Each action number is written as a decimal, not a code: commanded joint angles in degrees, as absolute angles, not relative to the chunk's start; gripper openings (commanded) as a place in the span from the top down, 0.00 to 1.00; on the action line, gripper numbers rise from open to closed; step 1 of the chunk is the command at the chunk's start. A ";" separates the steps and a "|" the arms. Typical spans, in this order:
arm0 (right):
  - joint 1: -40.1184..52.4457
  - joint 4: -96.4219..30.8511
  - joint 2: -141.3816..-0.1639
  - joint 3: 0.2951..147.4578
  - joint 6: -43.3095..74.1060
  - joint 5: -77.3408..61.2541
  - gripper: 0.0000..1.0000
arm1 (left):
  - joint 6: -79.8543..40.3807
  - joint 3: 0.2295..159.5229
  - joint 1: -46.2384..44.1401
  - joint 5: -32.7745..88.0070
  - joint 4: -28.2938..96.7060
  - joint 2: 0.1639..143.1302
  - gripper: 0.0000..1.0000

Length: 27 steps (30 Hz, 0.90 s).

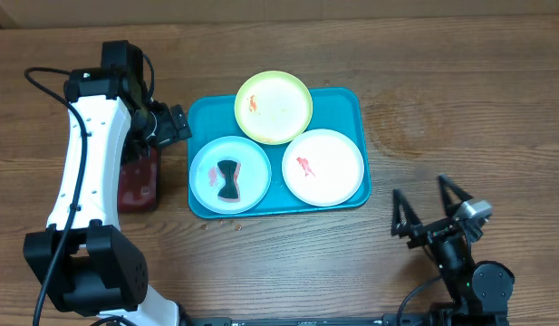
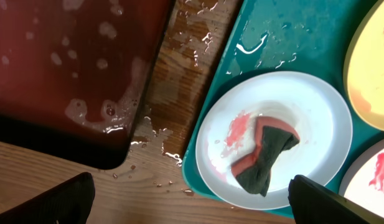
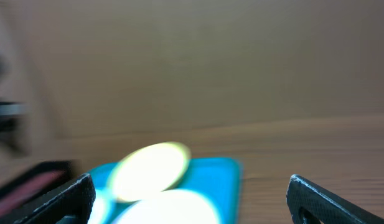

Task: Clean dirty plates on tray and stack at the side

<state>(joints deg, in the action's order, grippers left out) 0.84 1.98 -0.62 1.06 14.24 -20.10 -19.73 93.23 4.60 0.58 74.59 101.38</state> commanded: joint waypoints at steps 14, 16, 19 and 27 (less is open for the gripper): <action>1.10 36.25 -1.61 14.33 32.69 -20.08 0.00 | -21.02 93.10 4.49 3.14 74.13 100.95 0.00; 1.10 18.20 -4.71 24.56 25.12 -22.39 0.00 | -21.02 93.10 4.49 3.14 74.11 100.97 0.00; 1.10 -11.84 -14.46 42.15 15.07 -21.61 0.00 | -21.02 93.10 4.47 3.14 74.11 100.97 0.00; 1.17 -56.80 -53.58 84.79 8.88 -45.23 0.00 | -21.02 93.10 4.49 3.05 74.17 100.95 0.00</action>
